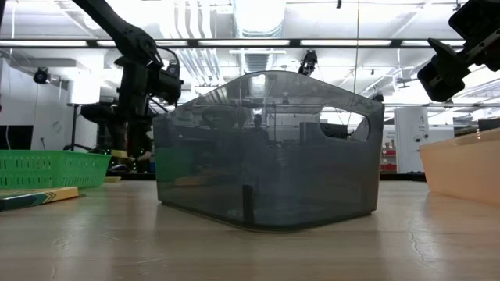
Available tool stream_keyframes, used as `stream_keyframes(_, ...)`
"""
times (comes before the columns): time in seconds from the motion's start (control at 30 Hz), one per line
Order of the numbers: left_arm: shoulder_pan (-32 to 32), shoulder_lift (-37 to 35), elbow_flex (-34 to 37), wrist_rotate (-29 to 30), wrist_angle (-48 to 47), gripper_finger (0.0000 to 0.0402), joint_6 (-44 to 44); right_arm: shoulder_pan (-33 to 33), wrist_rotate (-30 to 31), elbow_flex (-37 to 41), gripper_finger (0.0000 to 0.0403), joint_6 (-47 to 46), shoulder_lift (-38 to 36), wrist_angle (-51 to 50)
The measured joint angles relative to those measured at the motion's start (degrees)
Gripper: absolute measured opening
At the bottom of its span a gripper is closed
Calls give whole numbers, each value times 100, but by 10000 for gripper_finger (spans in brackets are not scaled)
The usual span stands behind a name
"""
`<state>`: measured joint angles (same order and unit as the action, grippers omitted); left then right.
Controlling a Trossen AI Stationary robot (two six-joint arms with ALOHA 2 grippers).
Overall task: Pick & Place School Supplies
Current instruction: Put the yellow eraser into the green bin
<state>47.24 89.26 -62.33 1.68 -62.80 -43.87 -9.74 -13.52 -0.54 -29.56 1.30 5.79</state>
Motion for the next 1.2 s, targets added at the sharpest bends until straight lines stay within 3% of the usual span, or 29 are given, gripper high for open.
stream_keyframes(0.6, -11, -1372, -30, 448, -876, 97, -723, -2, 1, 0, 269, 0, 0, 0)
stream_keyframes(0.9, -80, -1705, -25, 568, -1449, 97, -1033, 0, 2, 0, 264, 0, 0, 0)
stream_keyframes(1.2, -570, -1839, 89, 700, -1530, 97, -1311, 0, 1, 0, 270, 0, 0, 1)
